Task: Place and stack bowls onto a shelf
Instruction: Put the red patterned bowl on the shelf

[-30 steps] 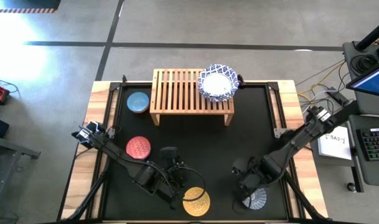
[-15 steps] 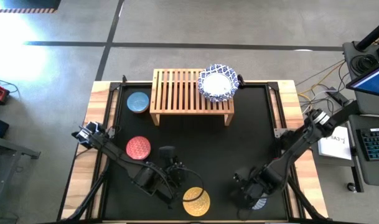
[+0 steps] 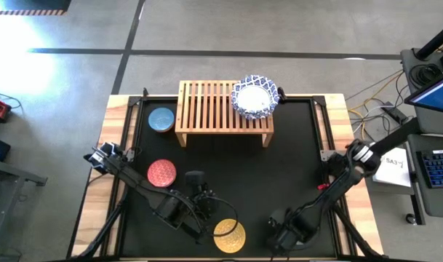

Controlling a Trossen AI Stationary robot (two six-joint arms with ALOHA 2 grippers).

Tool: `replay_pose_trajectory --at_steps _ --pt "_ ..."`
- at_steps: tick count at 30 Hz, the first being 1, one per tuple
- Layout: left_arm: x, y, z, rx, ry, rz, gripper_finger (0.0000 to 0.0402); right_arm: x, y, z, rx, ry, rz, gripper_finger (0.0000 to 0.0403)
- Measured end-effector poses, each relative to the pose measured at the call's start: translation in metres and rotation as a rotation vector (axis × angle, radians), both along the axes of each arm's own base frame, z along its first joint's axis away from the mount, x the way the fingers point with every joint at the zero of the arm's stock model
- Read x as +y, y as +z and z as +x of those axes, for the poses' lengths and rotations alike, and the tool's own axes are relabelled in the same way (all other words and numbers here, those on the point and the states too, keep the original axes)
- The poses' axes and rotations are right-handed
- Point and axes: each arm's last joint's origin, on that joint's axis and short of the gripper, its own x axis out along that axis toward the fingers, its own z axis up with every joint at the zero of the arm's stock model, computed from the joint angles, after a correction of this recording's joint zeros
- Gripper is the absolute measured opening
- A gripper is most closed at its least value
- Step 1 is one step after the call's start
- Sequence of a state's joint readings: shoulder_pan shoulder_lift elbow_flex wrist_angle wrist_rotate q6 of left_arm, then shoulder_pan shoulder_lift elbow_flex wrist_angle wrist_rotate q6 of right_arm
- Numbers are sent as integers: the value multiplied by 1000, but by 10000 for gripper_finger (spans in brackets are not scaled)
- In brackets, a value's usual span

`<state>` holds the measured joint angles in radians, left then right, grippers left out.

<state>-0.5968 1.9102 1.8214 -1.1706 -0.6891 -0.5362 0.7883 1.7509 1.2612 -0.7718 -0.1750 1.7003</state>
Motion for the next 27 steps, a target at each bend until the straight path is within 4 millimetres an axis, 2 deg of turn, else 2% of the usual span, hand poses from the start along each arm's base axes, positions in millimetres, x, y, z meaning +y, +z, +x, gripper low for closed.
replay_pose_trajectory --at_steps 4,11,15,19,27 --pt "0 0 0 0 0 0 225 4 -4 3 11 73 14 113" --pt "0 0 0 15 -33 22 225 6 -2 2 31 173 54 22" --pt "0 0 1 20 -50 33 225 5 5 1 18 234 72 17" --pt "-2 0 1 37 -92 34 225 10 27 6 -111 363 128 14" --pt "-13 3 9 62 -355 18 225 13 51 15 -294 666 136 13"
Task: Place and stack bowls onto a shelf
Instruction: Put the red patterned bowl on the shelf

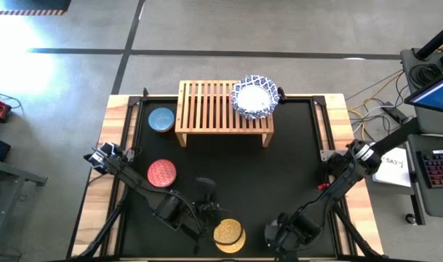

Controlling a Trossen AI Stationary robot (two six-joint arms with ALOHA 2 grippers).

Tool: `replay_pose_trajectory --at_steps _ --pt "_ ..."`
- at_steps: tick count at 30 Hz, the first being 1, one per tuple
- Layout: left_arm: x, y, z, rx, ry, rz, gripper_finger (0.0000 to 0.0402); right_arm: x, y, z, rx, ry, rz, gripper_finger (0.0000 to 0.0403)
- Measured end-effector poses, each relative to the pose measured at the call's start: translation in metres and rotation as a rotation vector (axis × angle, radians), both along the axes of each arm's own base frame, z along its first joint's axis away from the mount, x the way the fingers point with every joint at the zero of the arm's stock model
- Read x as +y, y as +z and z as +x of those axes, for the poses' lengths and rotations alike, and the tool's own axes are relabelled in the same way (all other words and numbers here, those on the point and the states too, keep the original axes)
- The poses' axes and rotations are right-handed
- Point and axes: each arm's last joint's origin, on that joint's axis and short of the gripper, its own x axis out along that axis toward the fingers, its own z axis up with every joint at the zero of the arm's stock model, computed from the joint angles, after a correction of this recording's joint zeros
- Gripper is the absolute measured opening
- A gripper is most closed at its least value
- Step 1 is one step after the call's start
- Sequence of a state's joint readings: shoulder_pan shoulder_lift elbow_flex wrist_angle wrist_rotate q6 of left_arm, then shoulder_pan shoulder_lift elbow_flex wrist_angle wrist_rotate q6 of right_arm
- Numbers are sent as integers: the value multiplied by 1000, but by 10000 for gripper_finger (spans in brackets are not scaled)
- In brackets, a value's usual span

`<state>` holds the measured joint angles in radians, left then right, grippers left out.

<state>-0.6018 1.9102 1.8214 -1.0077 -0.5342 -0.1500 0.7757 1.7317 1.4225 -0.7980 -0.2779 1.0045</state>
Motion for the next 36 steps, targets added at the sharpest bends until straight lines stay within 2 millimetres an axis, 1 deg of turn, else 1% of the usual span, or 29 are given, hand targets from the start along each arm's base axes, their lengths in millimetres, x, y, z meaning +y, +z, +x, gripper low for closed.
replay_pose_trajectory --at_steps 3,8,13,18,22,27,32,36 --pt "-5 3 5 -25 -98 -15 225 -1 6 4 -85 113 -17 13" --pt "-11 8 11 -69 -213 -50 225 -6 20 15 -260 280 -67 12" --pt "-18 14 16 -125 -339 -108 213 -8 43 28 -458 470 -88 12" --pt "-24 20 21 -195 -424 -172 197 -11 65 37 -626 639 -119 12" --pt "-25 22 22 -219 -438 -170 189 -11 79 41 -741 766 -144 12" --pt "-26 23 25 -242 -438 -179 188 -14 92 43 -823 882 -170 12" --pt "-29 21 26 -241 -478 -216 187 -20 94 48 -858 955 -195 12" --pt "-29 20 26 -233 -478 -222 187 -25 93 50 -870 1011 -197 12"
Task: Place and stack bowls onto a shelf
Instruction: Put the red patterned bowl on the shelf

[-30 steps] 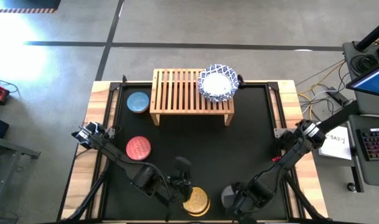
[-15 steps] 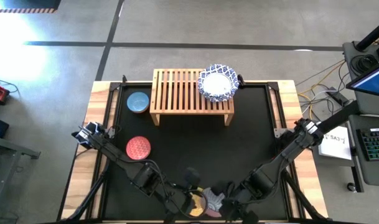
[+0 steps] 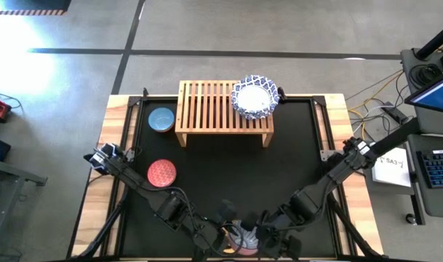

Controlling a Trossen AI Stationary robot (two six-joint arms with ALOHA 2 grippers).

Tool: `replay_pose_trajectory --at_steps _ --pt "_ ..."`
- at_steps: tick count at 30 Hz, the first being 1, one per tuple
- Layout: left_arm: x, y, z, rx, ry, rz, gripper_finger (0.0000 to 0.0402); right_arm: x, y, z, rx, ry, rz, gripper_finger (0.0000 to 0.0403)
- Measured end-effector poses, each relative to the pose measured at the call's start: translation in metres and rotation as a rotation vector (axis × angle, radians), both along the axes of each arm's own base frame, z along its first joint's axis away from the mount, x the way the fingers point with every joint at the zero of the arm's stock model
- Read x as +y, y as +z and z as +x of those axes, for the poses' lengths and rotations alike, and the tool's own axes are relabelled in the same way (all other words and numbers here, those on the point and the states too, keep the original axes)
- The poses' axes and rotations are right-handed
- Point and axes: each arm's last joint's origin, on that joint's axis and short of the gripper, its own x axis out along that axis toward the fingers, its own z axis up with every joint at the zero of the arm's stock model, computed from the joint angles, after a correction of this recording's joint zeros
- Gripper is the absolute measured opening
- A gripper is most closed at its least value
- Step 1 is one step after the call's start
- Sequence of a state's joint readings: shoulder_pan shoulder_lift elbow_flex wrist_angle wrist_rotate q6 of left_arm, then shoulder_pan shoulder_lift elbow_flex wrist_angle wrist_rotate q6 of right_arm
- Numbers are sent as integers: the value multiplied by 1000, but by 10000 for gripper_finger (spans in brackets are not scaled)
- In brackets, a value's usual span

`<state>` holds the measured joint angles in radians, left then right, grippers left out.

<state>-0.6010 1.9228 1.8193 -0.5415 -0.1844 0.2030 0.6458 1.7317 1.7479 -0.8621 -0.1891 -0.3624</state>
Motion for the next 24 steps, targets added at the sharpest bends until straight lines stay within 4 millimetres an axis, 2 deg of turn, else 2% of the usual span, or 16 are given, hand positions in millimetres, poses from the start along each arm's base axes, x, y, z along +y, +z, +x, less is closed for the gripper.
replay_pose_trajectory --at_steps 6,12,18,24 --pt "-1 0 0 2 -24 1 187 -1 -1 0 -9 84 -7 12" --pt "2 1 -3 12 4 22 187 -7 1 -1 12 53 -14 12" --pt "9 11 -9 5 50 82 187 -24 11 -3 56 -56 2 12" --pt "16 26 -14 -10 82 185 187 -49 24 -3 76 -112 34 12"
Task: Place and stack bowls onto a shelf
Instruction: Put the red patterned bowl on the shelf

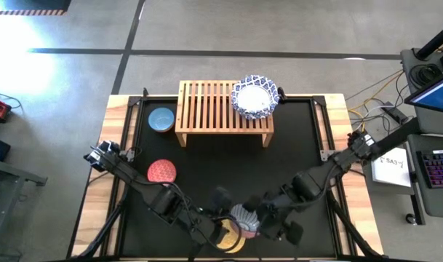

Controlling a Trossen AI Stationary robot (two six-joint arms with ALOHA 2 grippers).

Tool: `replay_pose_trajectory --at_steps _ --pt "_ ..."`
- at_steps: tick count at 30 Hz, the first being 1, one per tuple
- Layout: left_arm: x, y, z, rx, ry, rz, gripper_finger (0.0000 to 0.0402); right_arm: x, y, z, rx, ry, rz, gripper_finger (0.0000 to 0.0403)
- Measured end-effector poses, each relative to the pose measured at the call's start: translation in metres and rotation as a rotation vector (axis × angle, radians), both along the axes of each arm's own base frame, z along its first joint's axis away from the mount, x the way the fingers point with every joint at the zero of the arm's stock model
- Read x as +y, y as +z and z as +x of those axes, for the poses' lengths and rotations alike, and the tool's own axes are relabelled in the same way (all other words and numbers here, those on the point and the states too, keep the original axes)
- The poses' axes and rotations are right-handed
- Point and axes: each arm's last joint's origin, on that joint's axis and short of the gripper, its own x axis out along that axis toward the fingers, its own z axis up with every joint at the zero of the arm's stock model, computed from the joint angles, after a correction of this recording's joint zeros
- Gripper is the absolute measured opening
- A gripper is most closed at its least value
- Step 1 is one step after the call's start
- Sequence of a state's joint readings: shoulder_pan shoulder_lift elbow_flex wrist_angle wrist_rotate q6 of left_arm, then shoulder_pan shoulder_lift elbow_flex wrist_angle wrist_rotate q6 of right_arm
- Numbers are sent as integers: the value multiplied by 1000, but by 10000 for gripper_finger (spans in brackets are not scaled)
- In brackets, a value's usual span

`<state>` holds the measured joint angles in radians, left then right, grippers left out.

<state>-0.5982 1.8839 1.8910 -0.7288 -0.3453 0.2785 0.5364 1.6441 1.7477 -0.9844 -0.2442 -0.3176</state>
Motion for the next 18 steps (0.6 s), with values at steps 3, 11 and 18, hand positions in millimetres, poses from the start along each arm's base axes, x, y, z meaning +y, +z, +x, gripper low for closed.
replay_pose_trajectory --at_steps 3,11,18 --pt "6 8 -2 -9 21 83 187 -17 4 1 37 -27 14 12" --pt "36 31 8 -22 80 117 187 -60 9 5 94 -51 29 12" --pt "53 28 17 8 72 86 187 -75 8 7 74 2 1 12"
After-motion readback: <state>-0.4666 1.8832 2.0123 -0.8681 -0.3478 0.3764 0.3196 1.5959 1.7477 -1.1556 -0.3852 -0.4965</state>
